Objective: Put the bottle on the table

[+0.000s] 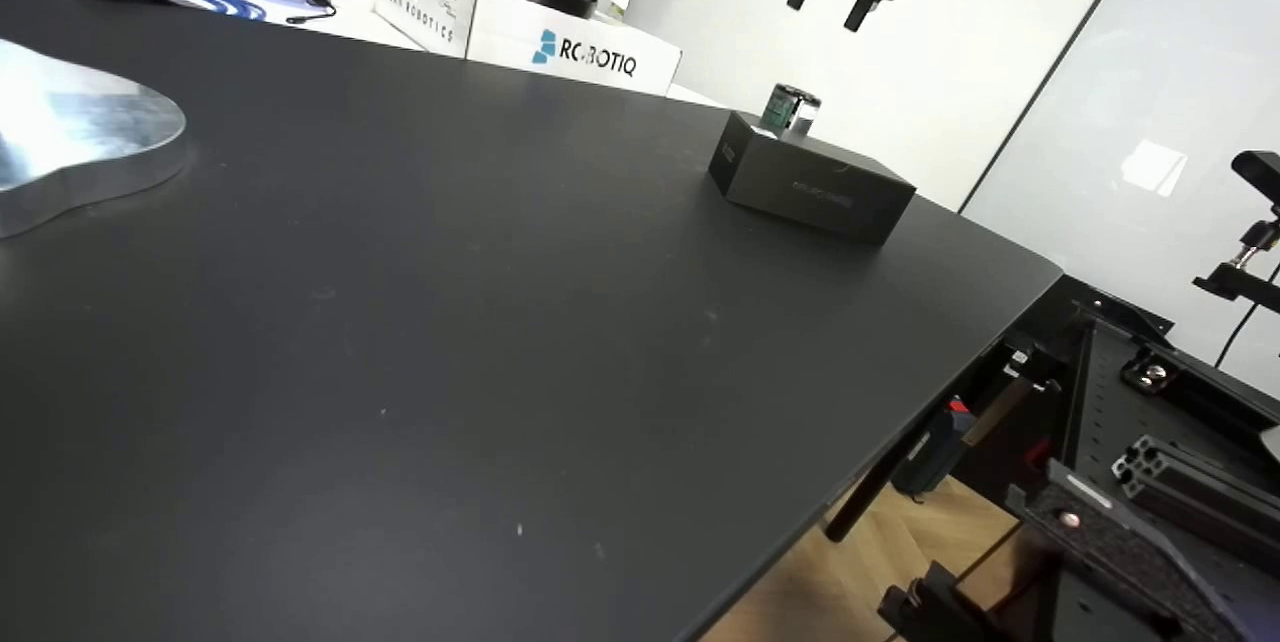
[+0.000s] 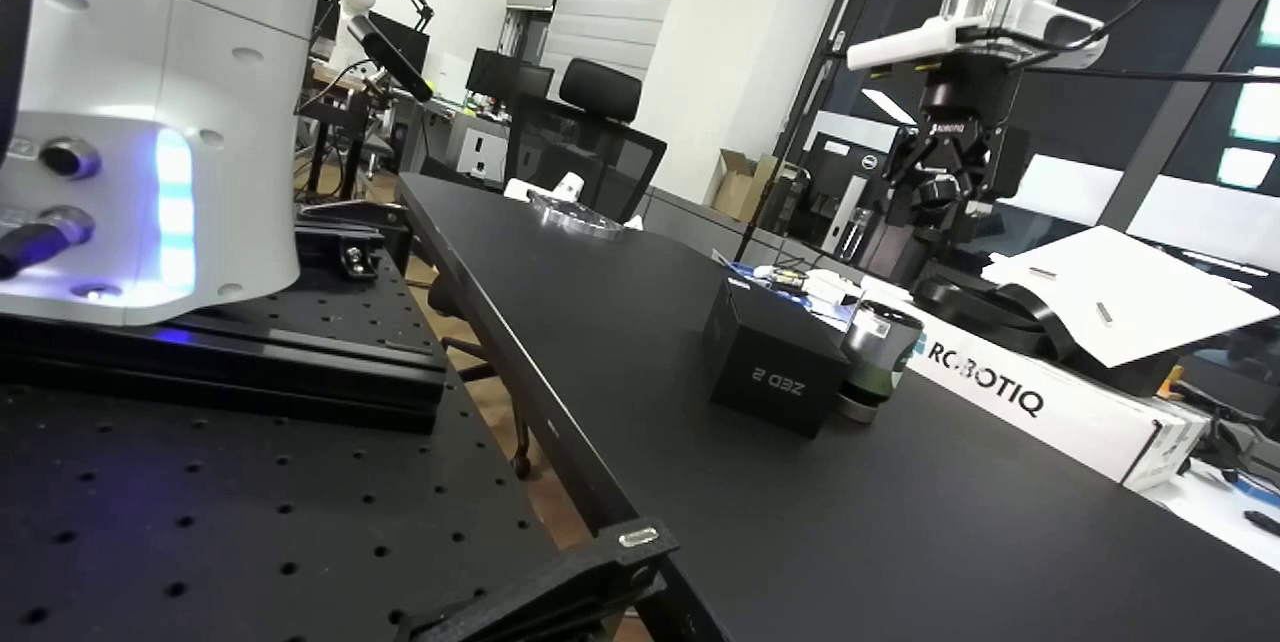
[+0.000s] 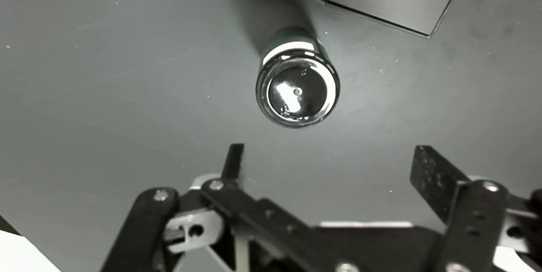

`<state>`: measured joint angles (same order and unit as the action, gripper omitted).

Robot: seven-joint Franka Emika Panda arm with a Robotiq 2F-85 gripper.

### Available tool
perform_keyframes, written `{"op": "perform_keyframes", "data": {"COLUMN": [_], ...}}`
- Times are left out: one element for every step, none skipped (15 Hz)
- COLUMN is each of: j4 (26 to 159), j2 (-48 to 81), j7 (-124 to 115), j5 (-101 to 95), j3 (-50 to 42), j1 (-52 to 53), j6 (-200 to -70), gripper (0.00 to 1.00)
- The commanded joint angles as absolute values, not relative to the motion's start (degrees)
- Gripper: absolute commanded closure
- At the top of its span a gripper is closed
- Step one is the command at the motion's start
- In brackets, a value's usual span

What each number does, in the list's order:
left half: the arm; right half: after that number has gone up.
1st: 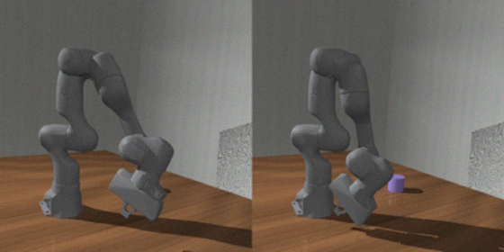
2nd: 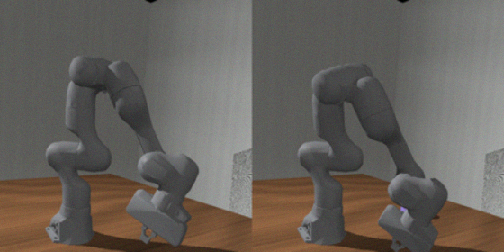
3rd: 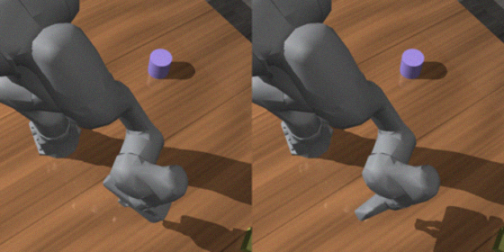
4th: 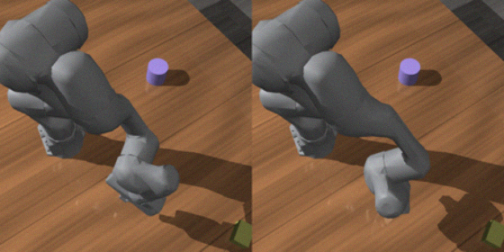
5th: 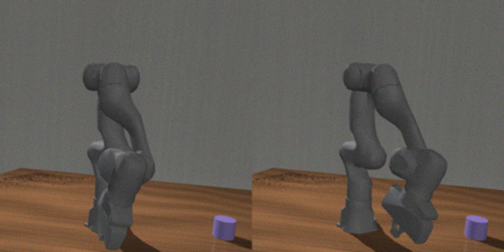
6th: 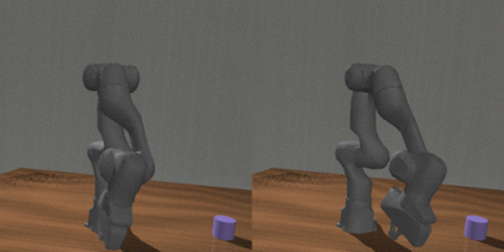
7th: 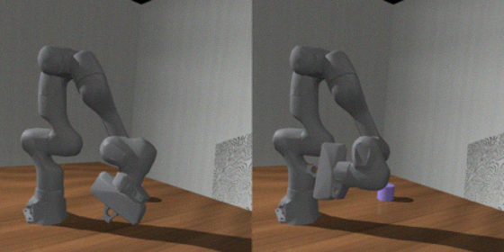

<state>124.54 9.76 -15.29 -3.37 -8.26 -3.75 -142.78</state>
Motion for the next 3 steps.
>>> {"op": "perform_keyframes", "data": {"j4": [124.5,124.7,124.9], "j2": [8.2,7.1,6.7], "j7": [-15.0,-14.7,-14.6], "j5": [-3.4,-3.4,-3.4], "j3": [-7.9,-7.8,-7.8], "j1": [-4.1,-4.2,-4.2], "j6": [-141.0,-140.1,-139.8], "gripper": [0.00,0.00,0.00]}}
